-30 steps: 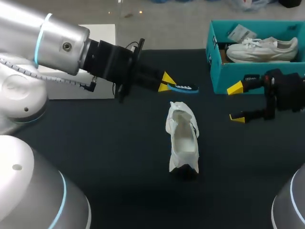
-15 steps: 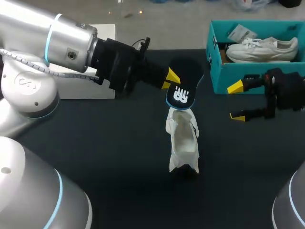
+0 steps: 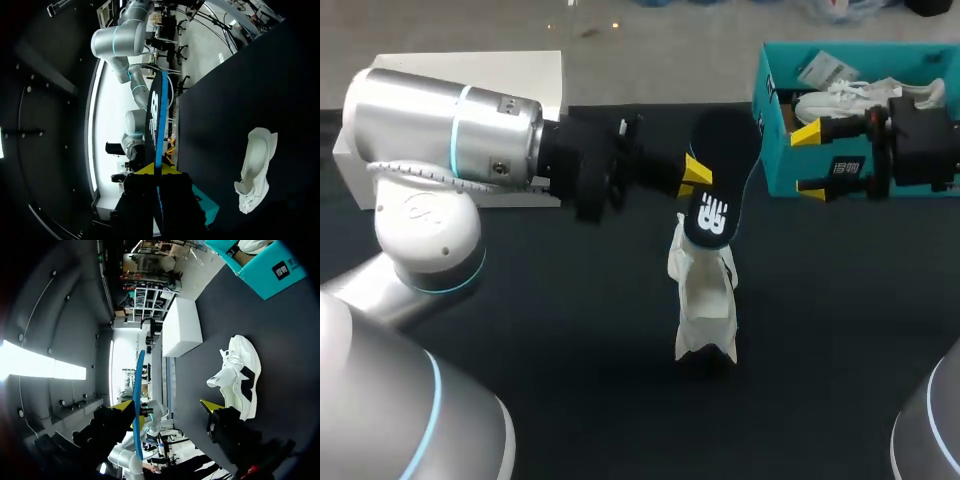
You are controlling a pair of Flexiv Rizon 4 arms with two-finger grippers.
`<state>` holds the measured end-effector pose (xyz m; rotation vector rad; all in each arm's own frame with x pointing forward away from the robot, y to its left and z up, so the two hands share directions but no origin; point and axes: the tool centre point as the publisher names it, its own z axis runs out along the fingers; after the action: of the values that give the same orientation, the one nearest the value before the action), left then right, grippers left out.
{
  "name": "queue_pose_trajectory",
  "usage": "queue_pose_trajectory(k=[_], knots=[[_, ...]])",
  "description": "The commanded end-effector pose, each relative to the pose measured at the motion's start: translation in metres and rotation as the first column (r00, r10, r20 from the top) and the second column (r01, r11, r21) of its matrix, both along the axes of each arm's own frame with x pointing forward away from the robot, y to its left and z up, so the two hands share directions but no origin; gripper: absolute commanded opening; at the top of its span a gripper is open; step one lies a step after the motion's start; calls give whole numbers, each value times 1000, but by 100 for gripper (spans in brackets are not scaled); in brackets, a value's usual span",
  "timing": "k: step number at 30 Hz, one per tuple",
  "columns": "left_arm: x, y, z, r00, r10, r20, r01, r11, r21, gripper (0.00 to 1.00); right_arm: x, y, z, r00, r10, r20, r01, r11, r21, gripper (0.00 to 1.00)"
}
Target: Take the shoe out of the shoebox, open the shoe tongue, remove and reinsert the insole, then place the shoe into the shoebox
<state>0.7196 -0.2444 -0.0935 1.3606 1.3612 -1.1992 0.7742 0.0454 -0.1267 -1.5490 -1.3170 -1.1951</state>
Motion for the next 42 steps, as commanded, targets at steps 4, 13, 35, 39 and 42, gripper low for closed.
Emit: queue_pose_trajectory(k=[4,13,35,39,42], knots=[[5,-20,-15,1000,29,11,-29,1000,-5,0,4,16,-1,1000,-14,3,14,999,47,71],[9,-38,-26,999,33,14,-33,999,-12,0,12,30,2,1000,-8,7,7,997,75,64],[1,-39,-34,999,36,-5,-36,999,-14,36,9,37,-2,1000,-10,-1,10,995,97,0],[5,-30,-28,999,41,-10,-40,999,17,100,10,38,-5,1000,-8,-4,8,995,96,0],[7,-20,-22,999,20,-31,-17,997,75,100,9,40,-9,1000,16,-7,-15,997,81,0]])
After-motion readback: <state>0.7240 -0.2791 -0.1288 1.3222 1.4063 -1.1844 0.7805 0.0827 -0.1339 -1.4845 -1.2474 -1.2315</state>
